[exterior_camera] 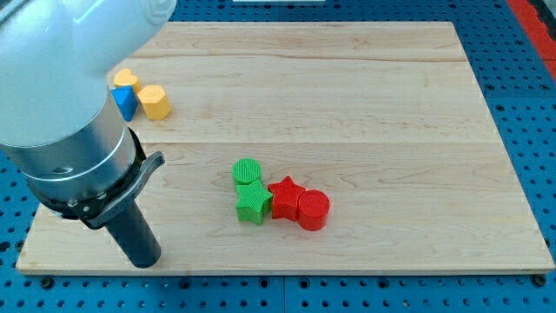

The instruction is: Place your hand in between the red blocks

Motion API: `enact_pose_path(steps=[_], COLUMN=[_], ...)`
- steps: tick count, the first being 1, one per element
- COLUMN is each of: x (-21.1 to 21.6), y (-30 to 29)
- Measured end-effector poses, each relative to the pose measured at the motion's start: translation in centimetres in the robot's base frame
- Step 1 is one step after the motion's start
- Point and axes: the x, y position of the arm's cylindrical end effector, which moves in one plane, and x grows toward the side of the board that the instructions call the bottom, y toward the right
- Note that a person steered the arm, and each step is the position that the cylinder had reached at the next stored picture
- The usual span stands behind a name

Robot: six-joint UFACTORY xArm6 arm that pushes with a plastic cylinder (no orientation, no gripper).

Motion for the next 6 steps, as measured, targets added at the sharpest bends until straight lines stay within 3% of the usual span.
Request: enact_pose_path(steps=[3,6], x=[-4.5,-5.9], y=[8.6,19.3])
